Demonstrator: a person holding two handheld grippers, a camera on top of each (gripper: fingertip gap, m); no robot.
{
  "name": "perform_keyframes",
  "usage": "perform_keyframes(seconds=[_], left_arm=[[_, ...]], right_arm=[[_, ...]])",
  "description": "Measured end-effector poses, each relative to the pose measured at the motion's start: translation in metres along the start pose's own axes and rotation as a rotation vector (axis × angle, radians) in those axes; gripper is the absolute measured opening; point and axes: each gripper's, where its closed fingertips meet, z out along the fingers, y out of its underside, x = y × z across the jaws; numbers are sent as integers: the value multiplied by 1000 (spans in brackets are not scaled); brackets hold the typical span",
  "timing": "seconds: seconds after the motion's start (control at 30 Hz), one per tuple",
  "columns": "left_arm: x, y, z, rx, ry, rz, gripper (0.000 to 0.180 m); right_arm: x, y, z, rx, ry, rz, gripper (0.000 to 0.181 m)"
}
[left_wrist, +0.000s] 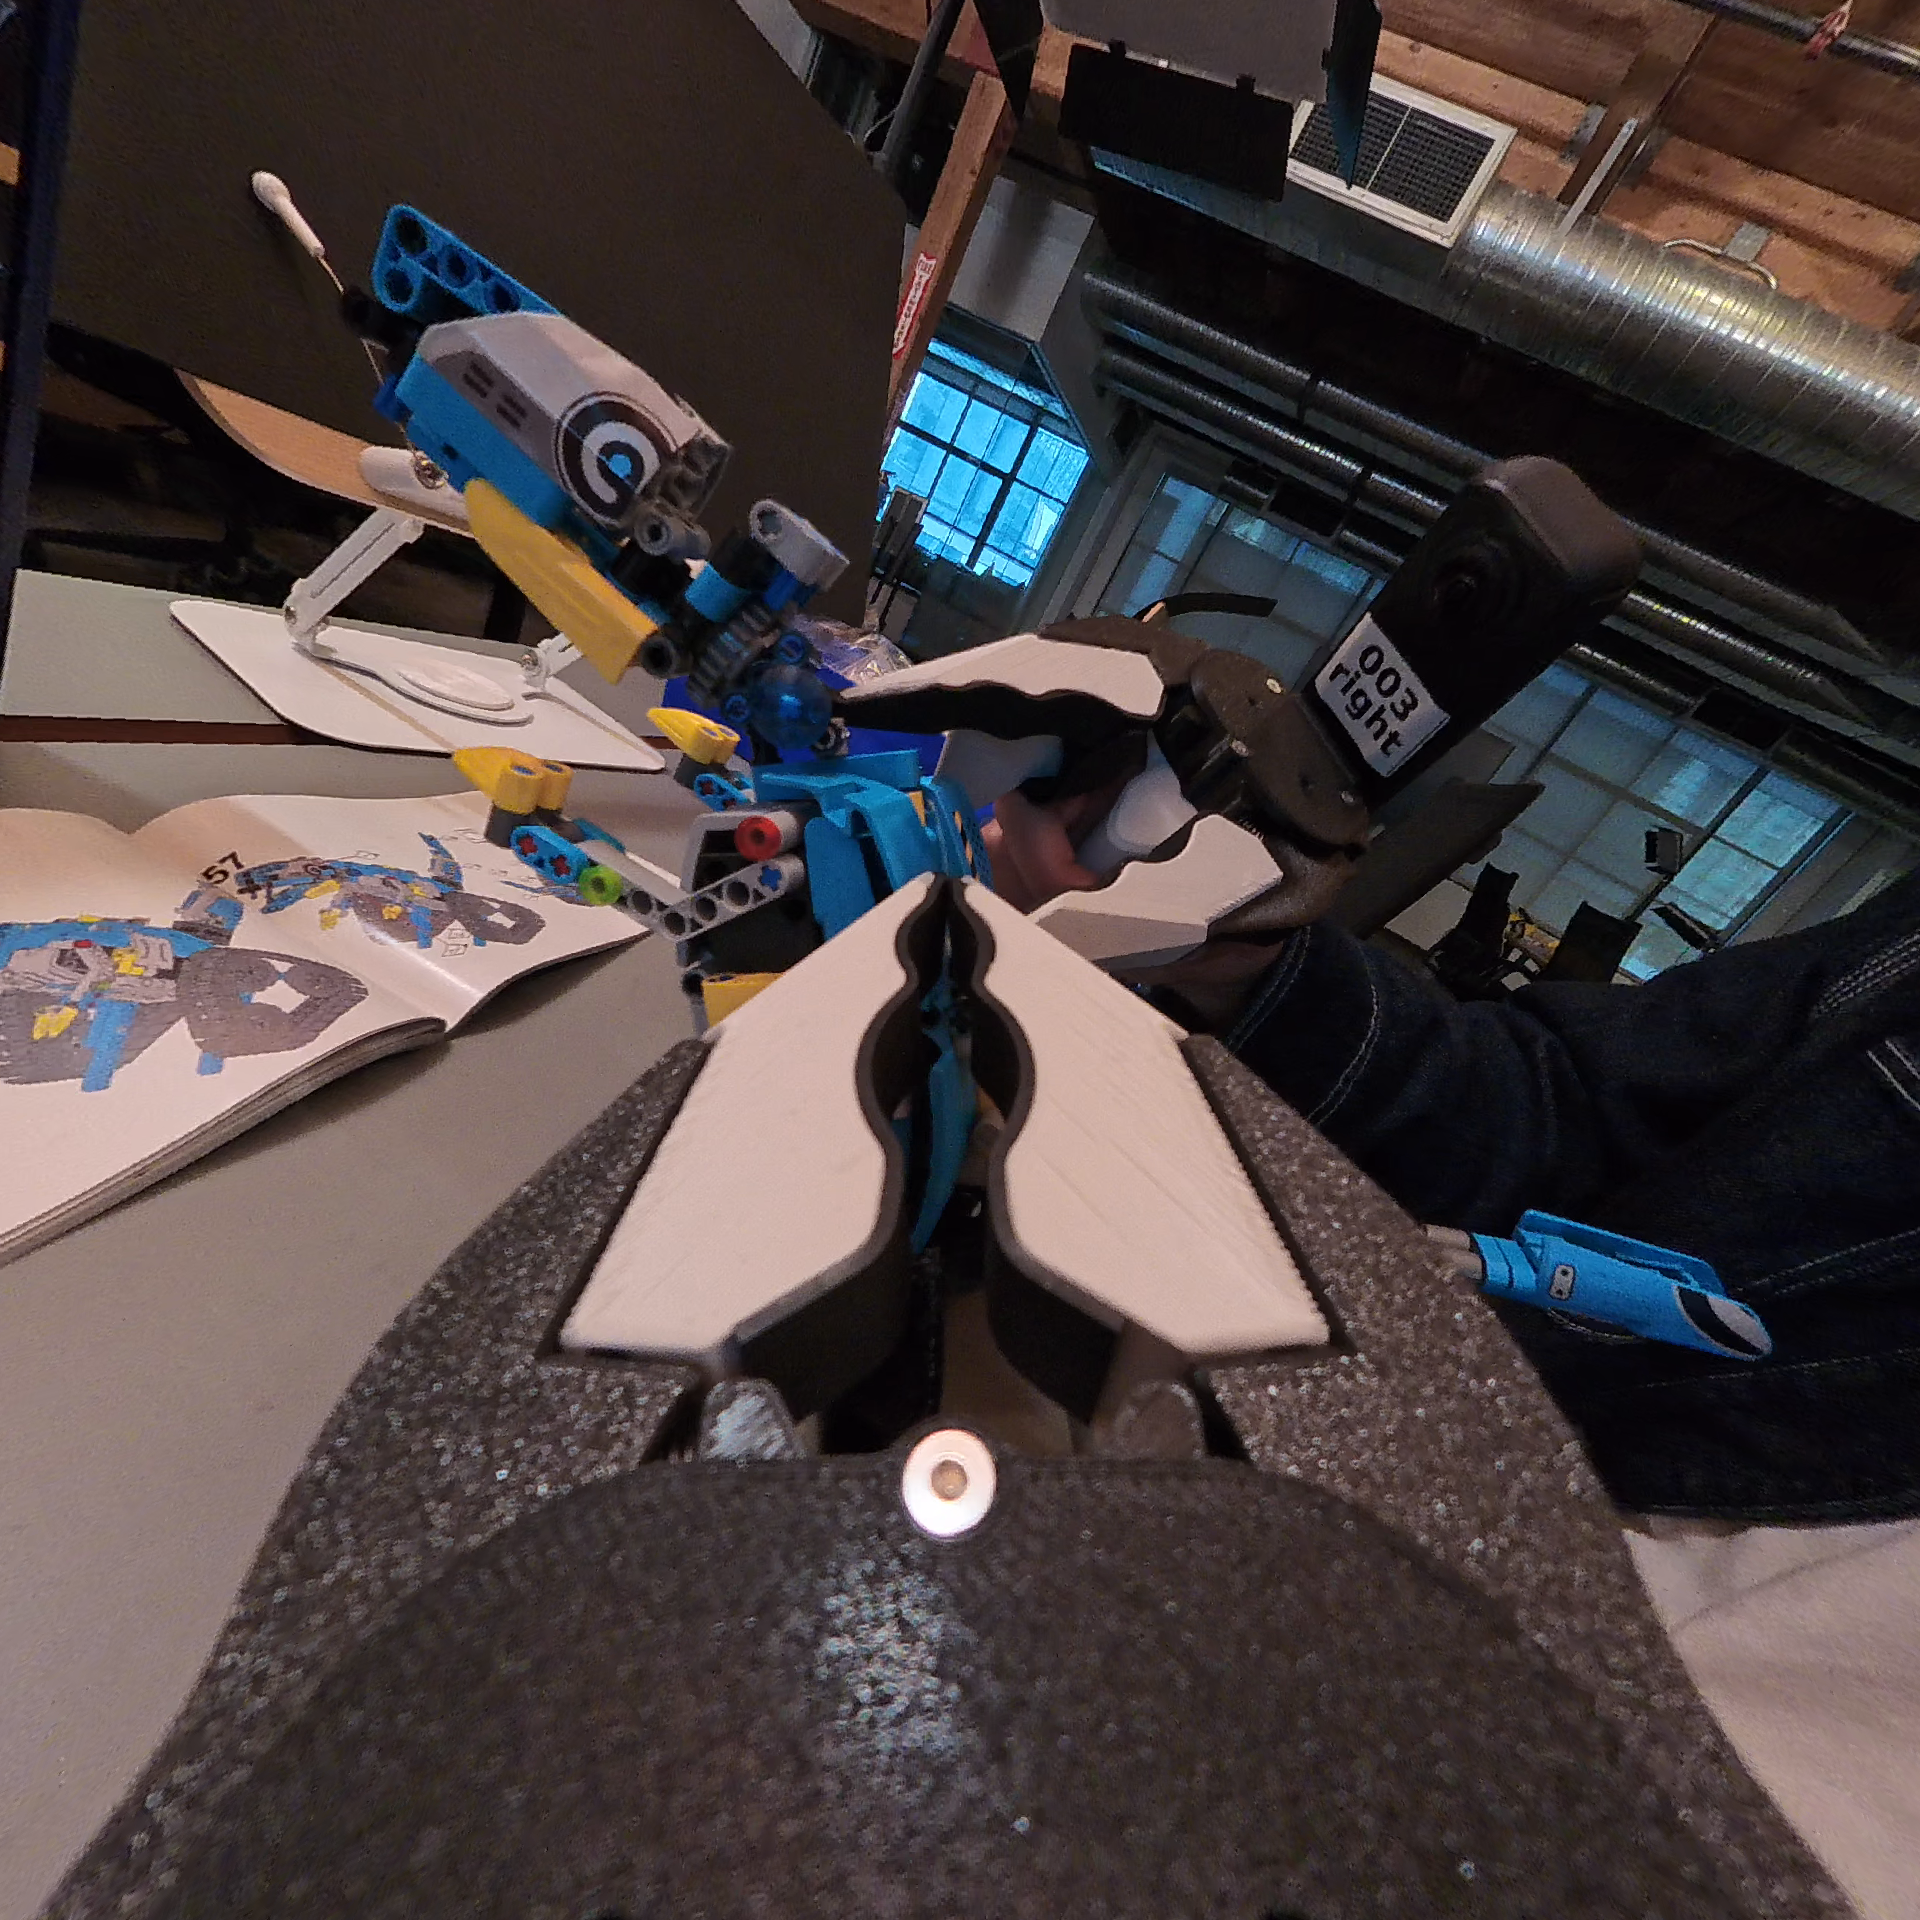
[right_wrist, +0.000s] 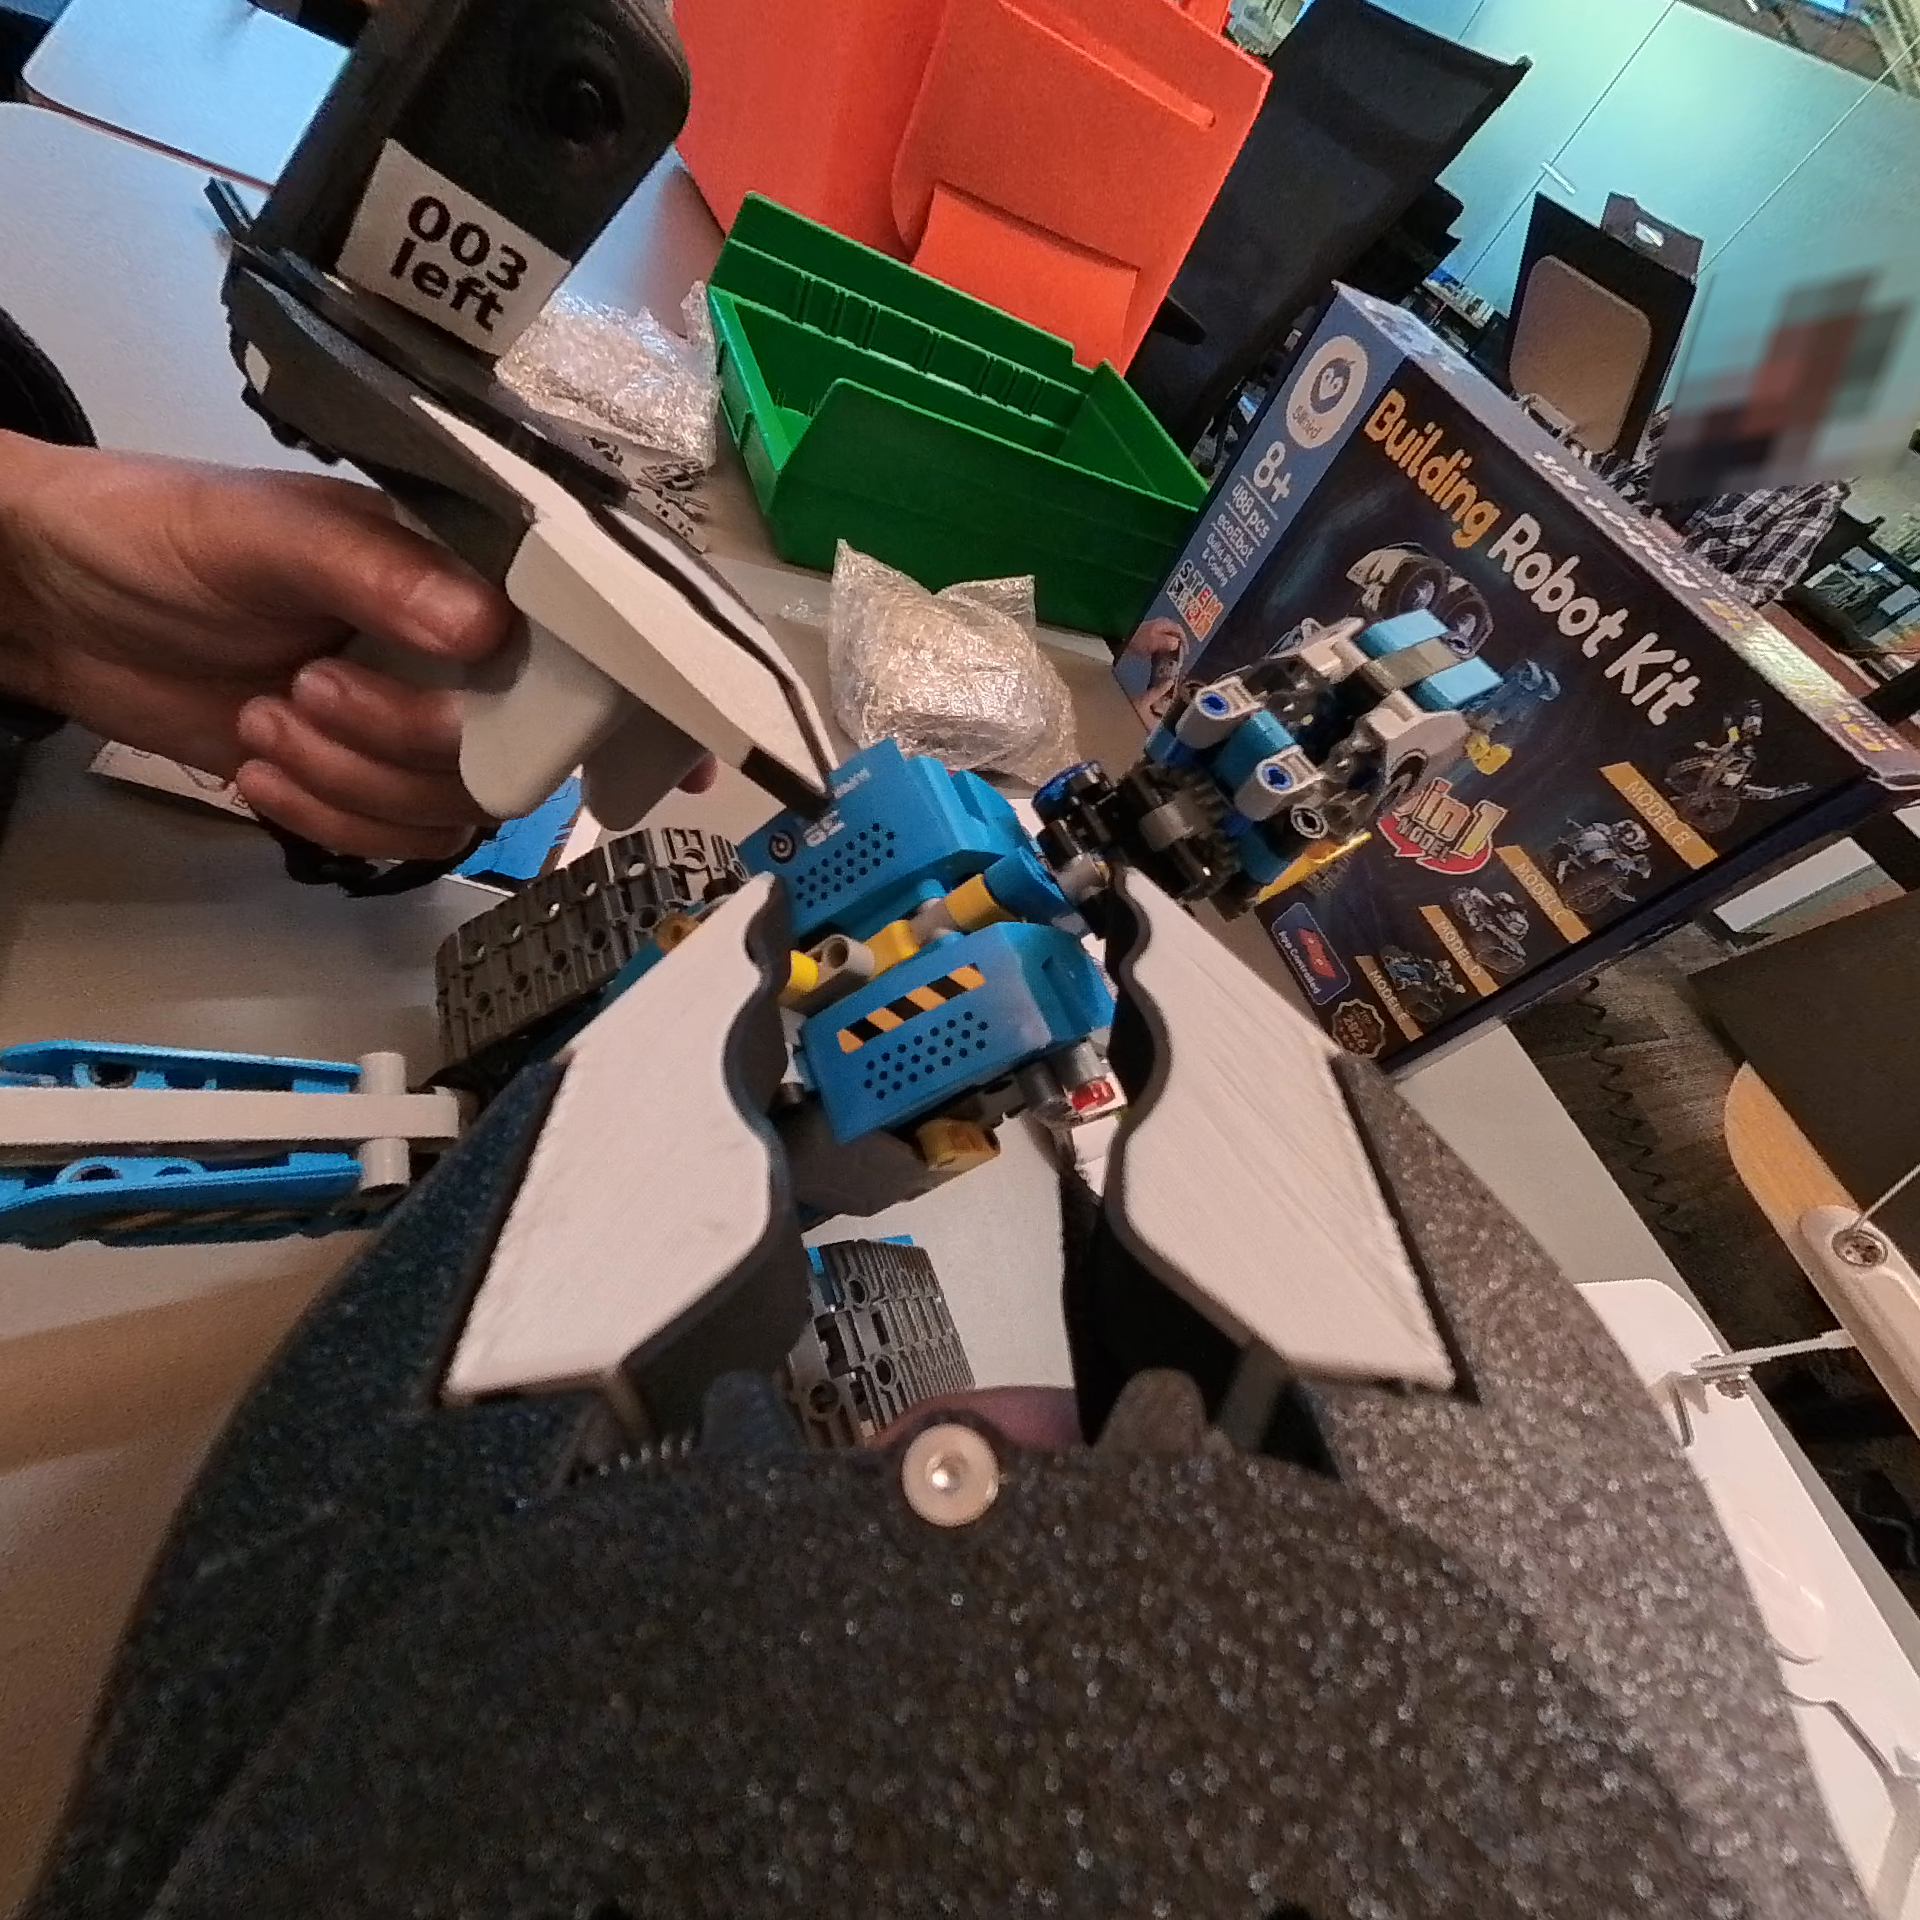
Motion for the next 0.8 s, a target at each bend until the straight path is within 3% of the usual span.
perform_keyframes(seconds=[0.8], left_arm=[[-2, 0, -1, -20, -51, 59, 0]], right_arm=[[-1, 0, 1, -6, 5, -5, 63]])
